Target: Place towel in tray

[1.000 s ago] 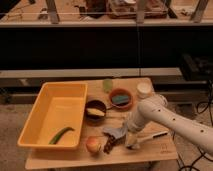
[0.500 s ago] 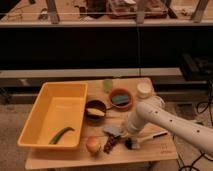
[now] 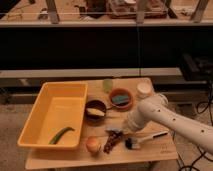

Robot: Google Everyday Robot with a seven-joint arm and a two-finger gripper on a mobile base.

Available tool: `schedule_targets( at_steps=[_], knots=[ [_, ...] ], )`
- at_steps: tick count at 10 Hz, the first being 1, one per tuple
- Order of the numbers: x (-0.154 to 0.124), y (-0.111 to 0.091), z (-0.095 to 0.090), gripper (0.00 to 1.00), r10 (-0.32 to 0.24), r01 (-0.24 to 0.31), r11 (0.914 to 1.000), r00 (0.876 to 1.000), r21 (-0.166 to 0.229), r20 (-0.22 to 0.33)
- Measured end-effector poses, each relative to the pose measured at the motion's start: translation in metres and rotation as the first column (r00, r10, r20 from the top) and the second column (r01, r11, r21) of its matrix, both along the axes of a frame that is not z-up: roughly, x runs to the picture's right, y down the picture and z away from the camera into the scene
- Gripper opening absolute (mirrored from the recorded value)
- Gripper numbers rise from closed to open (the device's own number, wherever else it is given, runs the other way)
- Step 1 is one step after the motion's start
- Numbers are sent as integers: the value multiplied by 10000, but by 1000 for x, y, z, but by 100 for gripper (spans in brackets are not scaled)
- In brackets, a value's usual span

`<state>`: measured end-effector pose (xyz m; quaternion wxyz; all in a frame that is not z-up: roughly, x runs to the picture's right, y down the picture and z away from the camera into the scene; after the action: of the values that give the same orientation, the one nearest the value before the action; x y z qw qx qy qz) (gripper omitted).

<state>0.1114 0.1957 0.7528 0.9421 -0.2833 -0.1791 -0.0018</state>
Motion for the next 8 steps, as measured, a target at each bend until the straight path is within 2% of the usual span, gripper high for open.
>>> schedule_targets(
  at_steps=[2,3,5,7,8],
  knots=[
    [3,-33,-22,0,452,-448,9988,9989,213,-152],
    [6,-58,-38,0,768,-761,9965,9969,351,-190],
    [6,-95,-58,0,1169,-1157,9914,9930,612,-168],
    [-4,-142,-75,0,1553,-1560,9830,9878,967,141],
    [-14,-160,-76,0,1719,-1757,9786,9841,1070,435]
  ],
)
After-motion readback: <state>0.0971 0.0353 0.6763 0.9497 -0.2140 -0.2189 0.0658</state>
